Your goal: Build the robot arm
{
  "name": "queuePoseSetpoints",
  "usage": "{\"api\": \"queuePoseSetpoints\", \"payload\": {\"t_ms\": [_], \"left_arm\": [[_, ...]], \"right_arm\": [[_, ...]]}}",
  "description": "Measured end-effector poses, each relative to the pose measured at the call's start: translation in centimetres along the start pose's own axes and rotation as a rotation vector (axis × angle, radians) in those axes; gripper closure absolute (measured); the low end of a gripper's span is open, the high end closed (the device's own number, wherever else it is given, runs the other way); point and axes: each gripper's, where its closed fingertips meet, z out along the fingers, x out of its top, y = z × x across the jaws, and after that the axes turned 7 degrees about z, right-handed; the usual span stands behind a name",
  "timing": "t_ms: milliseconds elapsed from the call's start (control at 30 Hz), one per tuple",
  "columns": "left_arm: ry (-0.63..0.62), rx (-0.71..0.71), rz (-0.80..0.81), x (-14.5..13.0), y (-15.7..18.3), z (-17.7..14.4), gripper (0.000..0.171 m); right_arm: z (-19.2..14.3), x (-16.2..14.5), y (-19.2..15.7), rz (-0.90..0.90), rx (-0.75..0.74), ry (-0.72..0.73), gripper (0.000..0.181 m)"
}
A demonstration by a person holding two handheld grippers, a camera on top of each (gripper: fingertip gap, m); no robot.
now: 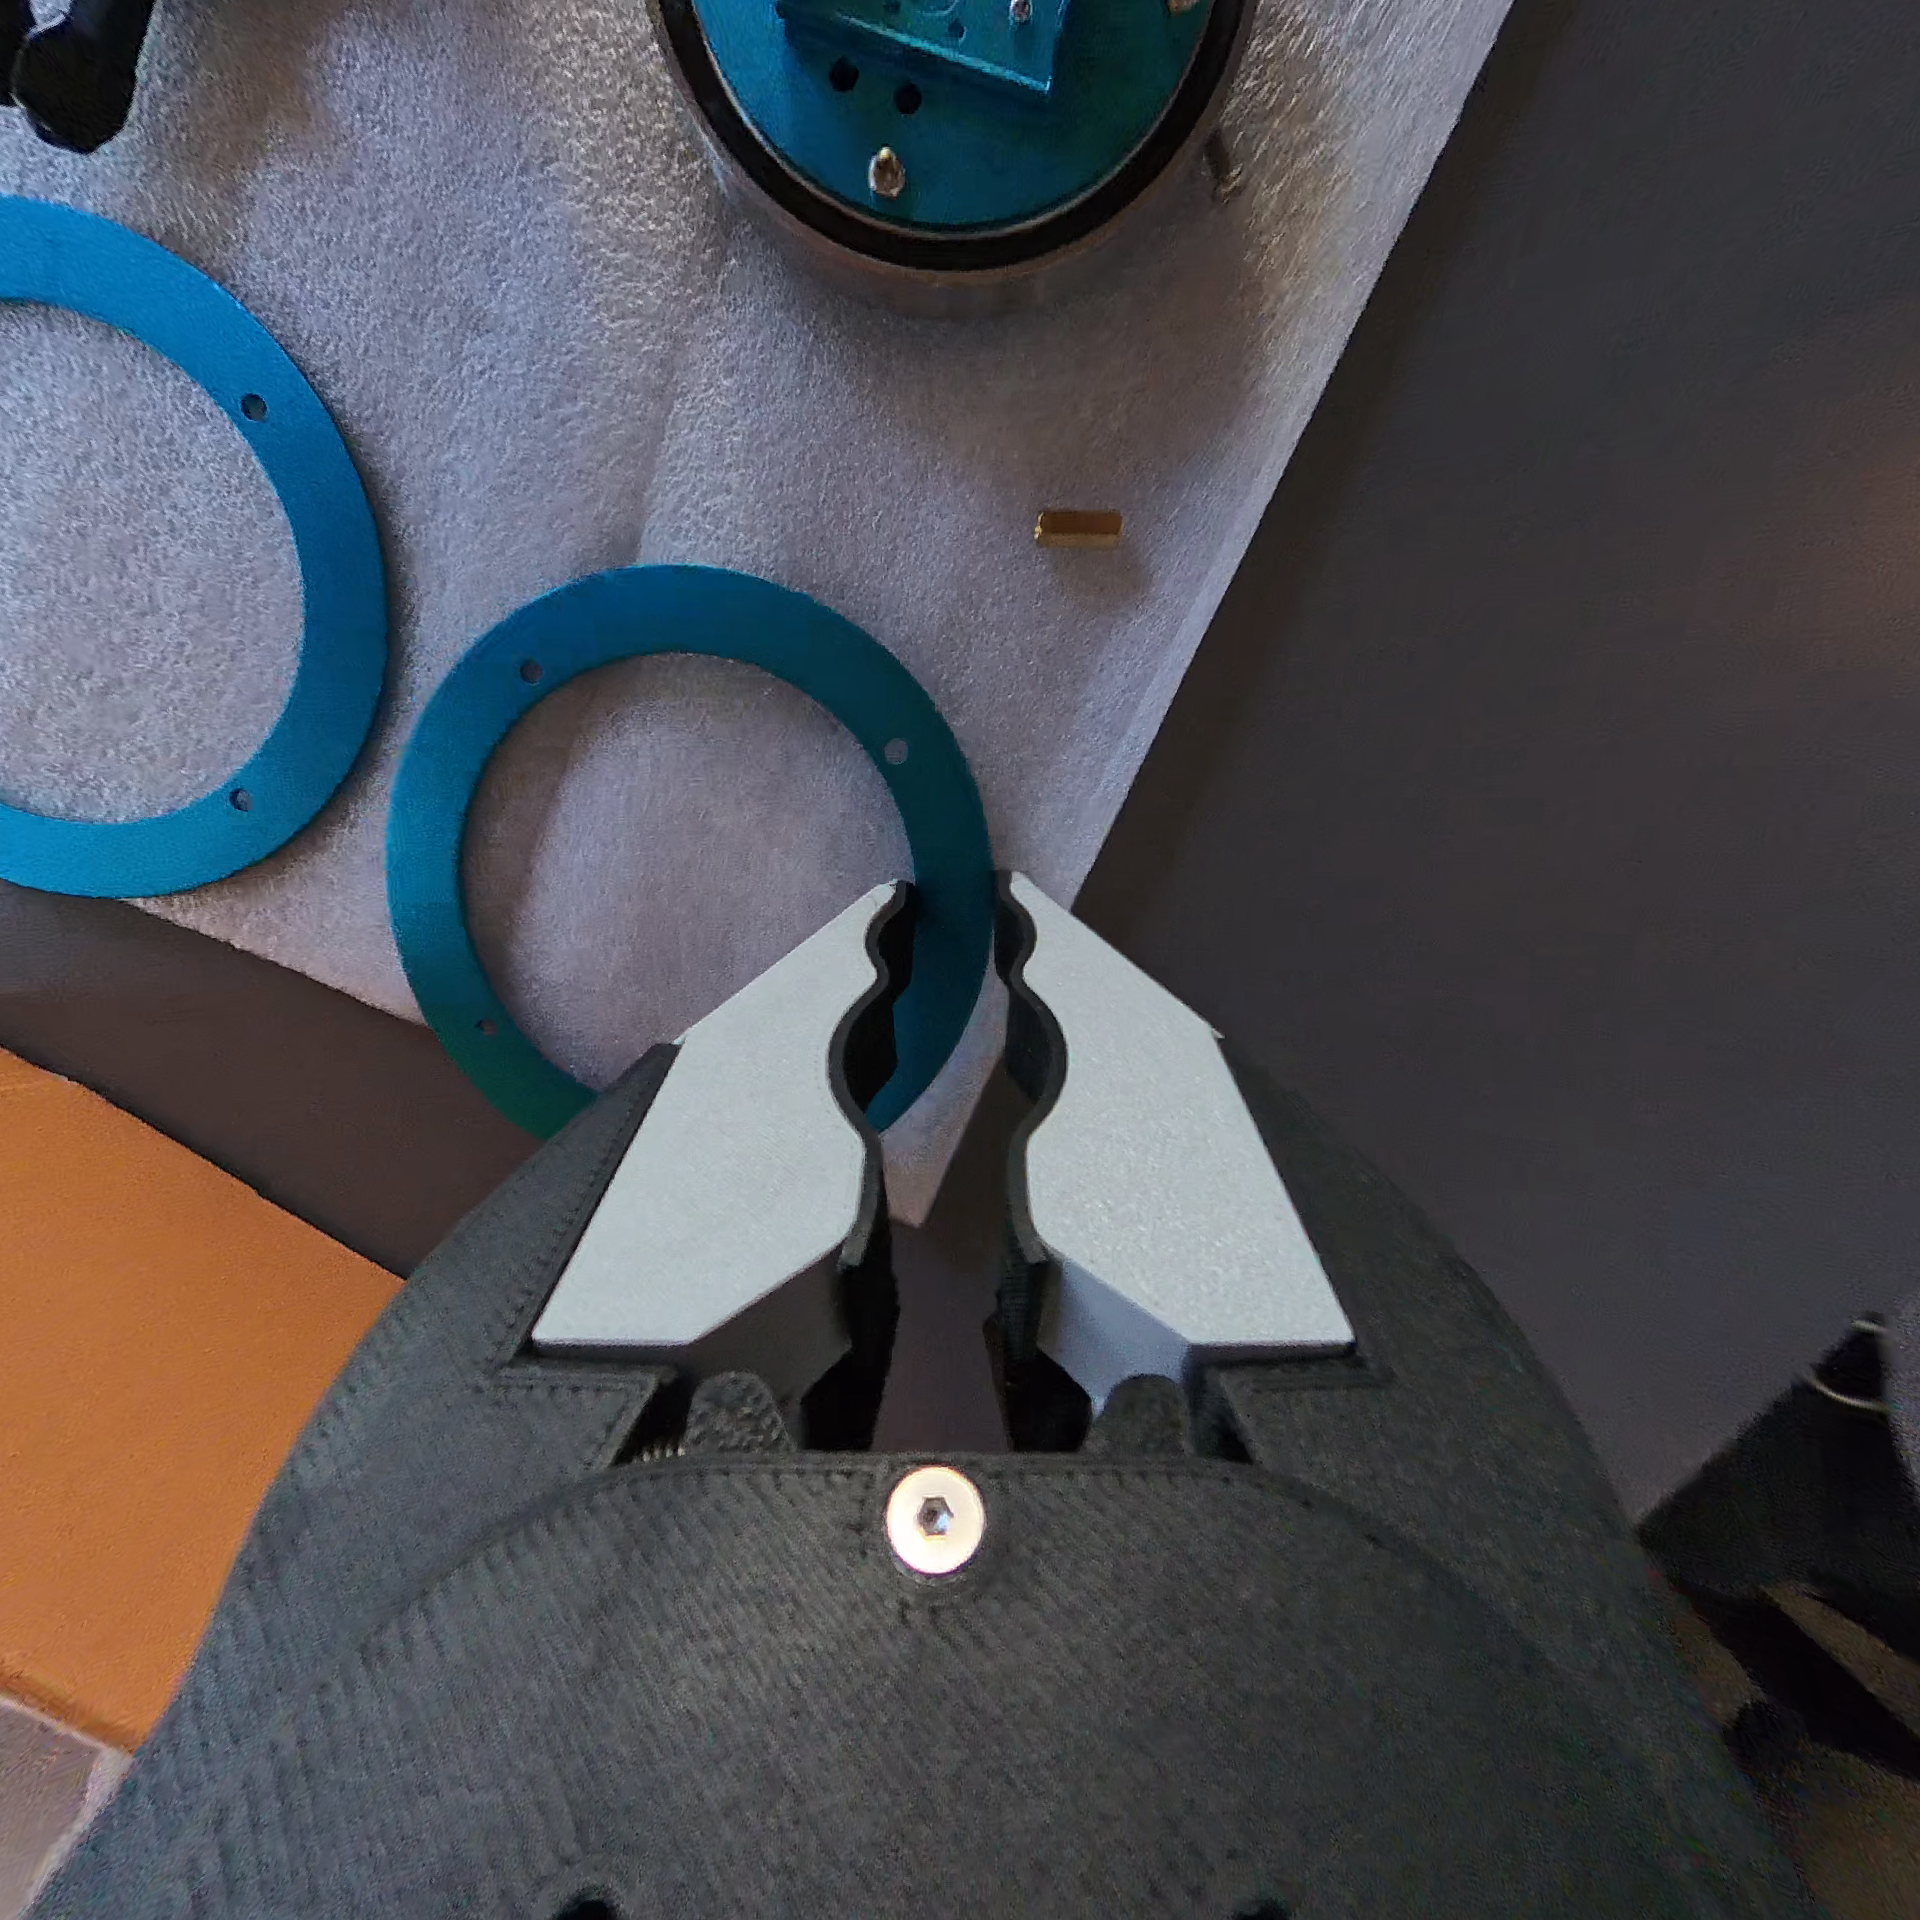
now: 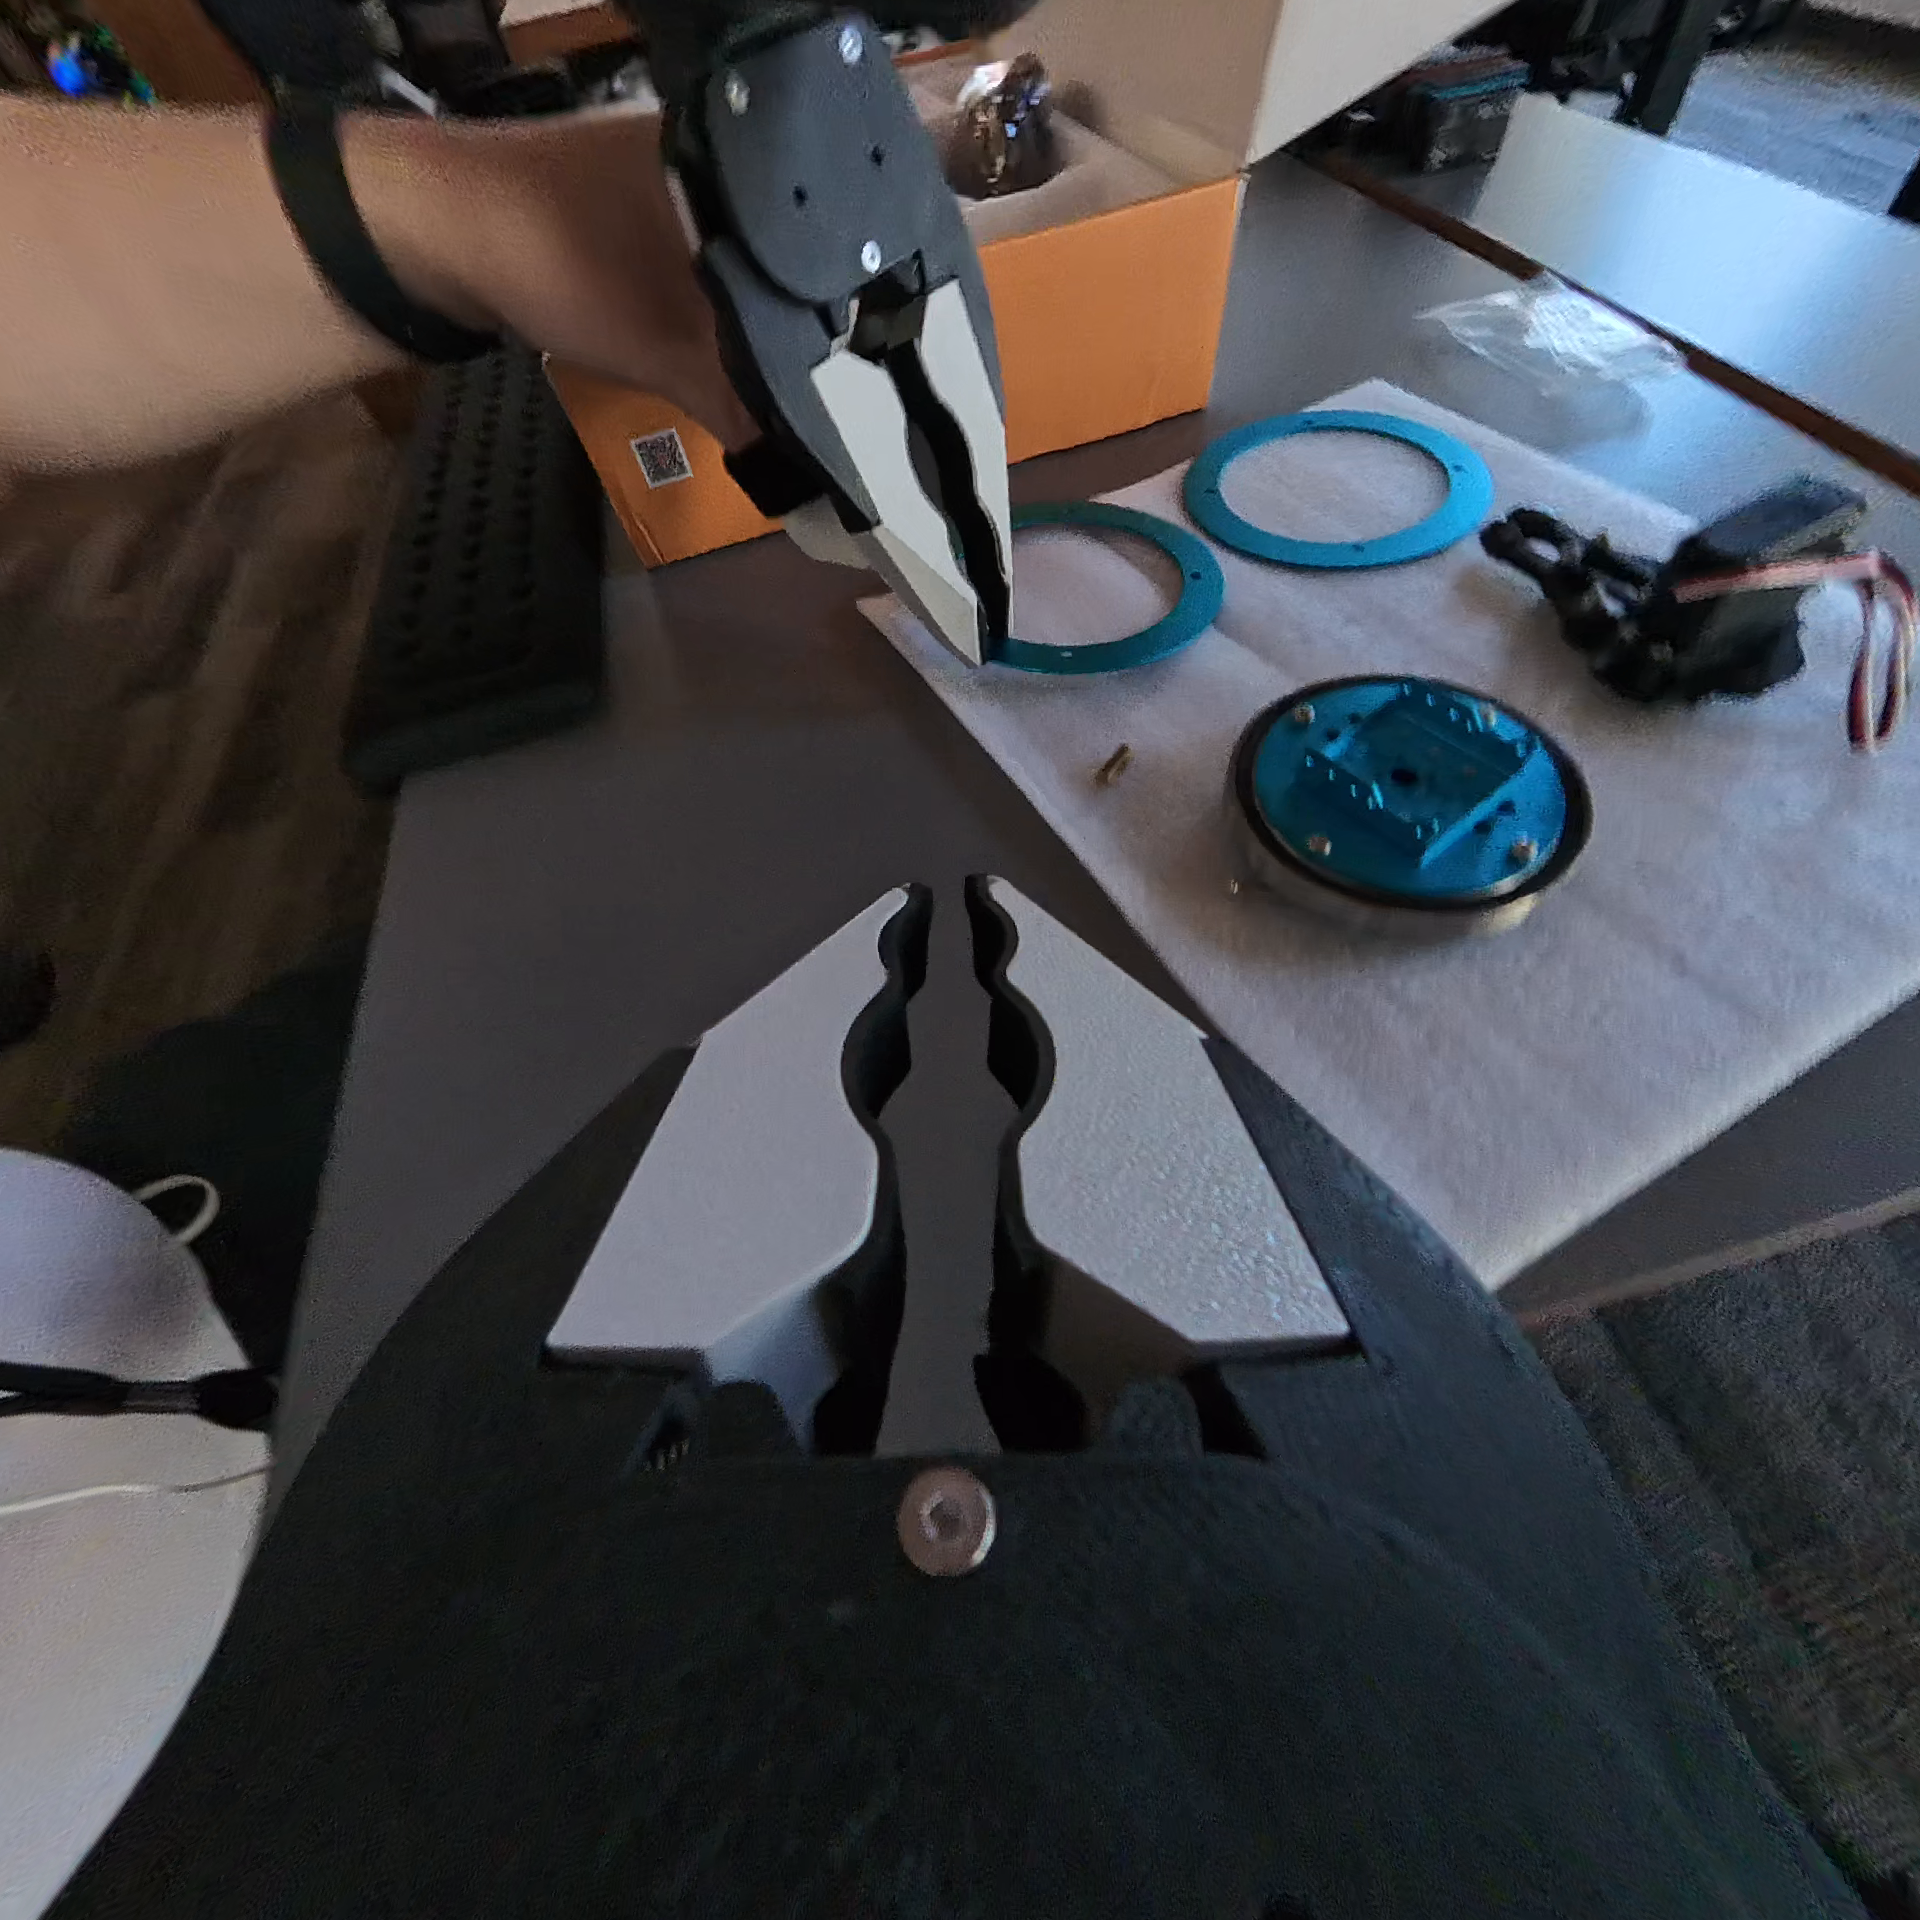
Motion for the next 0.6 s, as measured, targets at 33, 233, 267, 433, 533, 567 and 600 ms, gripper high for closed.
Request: {"api": "queuePoseSetpoints", "payload": {"t_ms": [33, 233, 267, 433, 533, 567, 600], "left_arm": [[0.007, -0.025, -0.015, 0.3, 0.2, -0.6, 0.157], [0.051, -0.185, -0.060, 1.7, 1.2, -4.1, 0.158], [0.046, -0.210, -0.060, 1.6, 1.4, -4.4, 0.158], [0.163, -0.365, -0.139, 3.1, 2.8, -6.1, 0.158], [0.273, -0.398, -0.208, 3.6, 2.6, -8.3, 0.156], [0.331, -0.400, -0.242, 3.8, 2.4, -9.4, 0.141], [0.401, -0.399, -0.273, 3.9, 2.2, -10.7, 0.135]], "right_arm": [[1.0, 0.4, 0.2, -0.056, 0.007, 0.001, 0.171], [8.0, 4.5, 1.2, -0.523, -0.024, 0.048, 0.137], [9.2, 4.8, 1.3, -0.627, -0.041, 0.023, 0.133], [13.7, 3.6, 1.6, -0.827, -0.038, -0.117, 0.169], [13.2, 4.3, 0.2, -0.671, 0.046, -0.052, 0.181], [12.6, 4.6, -0.4, -0.533, 0.109, -0.045, 0.181], [11.8, 5.2, -1.1, -0.369, 0.191, -0.025, 0.181]]}}
